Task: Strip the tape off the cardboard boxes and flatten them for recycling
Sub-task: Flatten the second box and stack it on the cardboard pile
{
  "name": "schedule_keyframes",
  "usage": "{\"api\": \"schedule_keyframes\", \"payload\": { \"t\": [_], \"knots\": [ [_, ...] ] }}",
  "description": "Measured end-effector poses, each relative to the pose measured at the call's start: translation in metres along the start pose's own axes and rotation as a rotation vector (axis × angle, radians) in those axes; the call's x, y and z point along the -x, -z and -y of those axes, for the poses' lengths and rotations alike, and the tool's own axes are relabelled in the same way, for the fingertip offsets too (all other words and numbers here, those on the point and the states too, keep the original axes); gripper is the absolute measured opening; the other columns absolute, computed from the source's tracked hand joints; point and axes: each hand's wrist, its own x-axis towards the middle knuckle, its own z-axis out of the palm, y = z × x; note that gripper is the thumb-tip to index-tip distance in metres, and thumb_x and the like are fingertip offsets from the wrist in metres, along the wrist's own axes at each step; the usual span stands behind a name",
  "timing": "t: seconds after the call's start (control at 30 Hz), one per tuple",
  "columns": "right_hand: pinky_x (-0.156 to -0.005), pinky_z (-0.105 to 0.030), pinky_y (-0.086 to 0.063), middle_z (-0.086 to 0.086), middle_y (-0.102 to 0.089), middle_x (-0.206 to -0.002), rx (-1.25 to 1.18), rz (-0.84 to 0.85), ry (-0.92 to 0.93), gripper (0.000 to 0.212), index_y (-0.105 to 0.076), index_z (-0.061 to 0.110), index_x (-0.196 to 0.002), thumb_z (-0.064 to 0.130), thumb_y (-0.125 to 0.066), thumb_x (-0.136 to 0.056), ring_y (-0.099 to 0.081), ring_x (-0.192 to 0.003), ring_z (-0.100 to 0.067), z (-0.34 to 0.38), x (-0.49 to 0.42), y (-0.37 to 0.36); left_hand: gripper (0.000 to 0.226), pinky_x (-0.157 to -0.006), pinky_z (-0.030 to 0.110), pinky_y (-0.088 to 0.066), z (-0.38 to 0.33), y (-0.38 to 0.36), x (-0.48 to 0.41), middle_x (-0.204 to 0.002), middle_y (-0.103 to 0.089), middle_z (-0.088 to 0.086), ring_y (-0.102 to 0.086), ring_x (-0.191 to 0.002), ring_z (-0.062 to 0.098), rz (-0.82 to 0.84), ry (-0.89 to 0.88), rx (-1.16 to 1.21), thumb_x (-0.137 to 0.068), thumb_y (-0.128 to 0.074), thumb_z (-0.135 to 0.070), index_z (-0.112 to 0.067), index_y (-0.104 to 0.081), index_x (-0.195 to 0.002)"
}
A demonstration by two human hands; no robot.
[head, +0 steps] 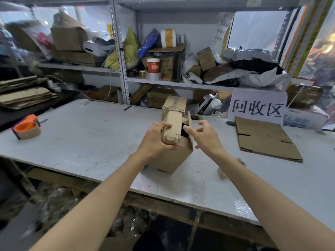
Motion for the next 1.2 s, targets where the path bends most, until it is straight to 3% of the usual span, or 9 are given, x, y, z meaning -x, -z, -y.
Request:
{"api": "schedule_keyframes", "payload": {
  "t": [0.17,0.3,0.43,0.57,0.7,0.87,0.97,1.1,1.2],
  "knots": [
    [-0.064,-0.042,-0.059,-0.016,-0.054,-0.12,-0.159,0.034,-0.184,0.044,-0.04,0.009,-0.125,0.012,-0.058,-0.086,-0.06,-0.102,-0.034,0.007,-0.009,-0.008,0.061,-0.086,0.023,-0.048,0.005,0.011,0.002,-0.129,-0.055,0.002,-0.052,-0.114,0.015,-0.023,0.039,0.002,-0.082,-0.078,-0.036,-0.021,-0.054,-0.136],
    [-0.057,-0.038,-0.06,-0.017,-0.055,-0.116,-0.28,0.064,-0.18,0.063,-0.032,0.017,-0.136,-0.002,-0.058,-0.082,-0.064,-0.093,-0.032,0.008,-0.006,-0.006,0.048,-0.083,0.029,-0.044,-0.005,0.011,0.0,-0.118,-0.041,0.004,-0.043,-0.11,0.021,-0.145,0.147,-0.141,-0.098,-0.046,-0.051,-0.031,-0.049,-0.142],
    [-0.05,-0.027,-0.057,-0.011,-0.054,-0.102,-0.362,0.064,-0.128,0.081,-0.02,0.024,-0.143,-0.007,-0.061,-0.081,-0.063,-0.089,-0.026,0.014,0.006,-0.011,0.042,-0.069,0.023,-0.031,-0.02,0.015,-0.005,-0.107,-0.037,0.003,-0.032,-0.098,0.019,-0.284,0.213,-0.181,-0.104,-0.036,-0.043,-0.038,-0.047,-0.145],
    [-0.063,-0.033,-0.06,-0.013,-0.055,-0.105,-0.347,0.12,-0.137,0.078,-0.027,0.018,-0.135,0.019,-0.078,-0.077,-0.065,-0.091,-0.025,0.019,0.017,-0.011,0.037,-0.085,0.031,-0.034,-0.025,0.028,-0.008,-0.109,-0.047,0.006,-0.041,-0.107,0.027,-0.367,0.176,-0.079,-0.105,-0.039,-0.034,-0.026,-0.059,-0.136],
    [-0.092,-0.045,-0.049,-0.007,-0.043,-0.116,-0.035,-0.379,0.017,0.07,-0.041,0.012,-0.118,0.048,-0.076,-0.069,-0.05,-0.106,-0.024,0.022,0.006,0.018,0.033,-0.085,0.026,-0.037,-0.017,0.045,-0.001,-0.115,-0.055,0.009,-0.049,-0.103,0.019,-0.431,0.149,0.046,-0.104,-0.045,-0.027,-0.012,-0.064,-0.127],
    [-0.061,-0.029,-0.044,0.003,-0.051,-0.096,0.117,-0.034,-0.038,0.071,-0.043,0.013,-0.122,0.044,-0.079,-0.069,-0.051,-0.083,-0.011,0.029,-0.003,0.037,0.025,-0.09,0.031,-0.045,-0.015,0.055,0.007,-0.117,-0.047,0.002,-0.048,-0.107,0.017,-0.341,0.099,0.18,-0.104,-0.045,-0.026,-0.019,-0.061,-0.121],
    [-0.064,-0.036,-0.053,0.003,-0.055,-0.087,0.159,-0.051,0.022,0.052,-0.051,0.017,-0.105,0.038,-0.081,-0.068,-0.057,-0.082,-0.016,0.025,-0.001,0.031,0.015,-0.09,0.026,-0.041,-0.014,0.055,0.008,-0.123,-0.049,0.003,-0.049,-0.116,0.02,-0.281,0.078,0.145,-0.101,-0.049,-0.033,-0.031,-0.059,-0.113],
    [-0.08,-0.045,-0.056,-0.004,-0.064,-0.093,-0.024,-0.091,0.037,0.034,-0.059,0.017,-0.1,0.032,-0.075,-0.074,-0.06,-0.084,-0.019,0.025,0.003,0.029,0.077,-0.073,0.012,-0.049,-0.021,0.056,0.008,-0.115,-0.054,-0.006,-0.053,-0.106,0.014,-0.228,0.159,0.303,-0.07,-0.075,-0.056,-0.026,-0.048,-0.136],
    [-0.073,-0.038,-0.055,0.002,-0.063,-0.088,-0.04,-0.147,0.086,0.033,-0.06,0.02,-0.1,0.031,-0.077,-0.073,-0.059,-0.082,-0.016,0.029,0.005,0.03,0.08,-0.089,0.028,-0.057,-0.024,0.055,0.003,-0.115,-0.062,-0.004,-0.059,-0.109,0.018,-0.224,0.181,0.319,-0.062,-0.092,-0.038,-0.021,-0.049,-0.127]
  ]
}}
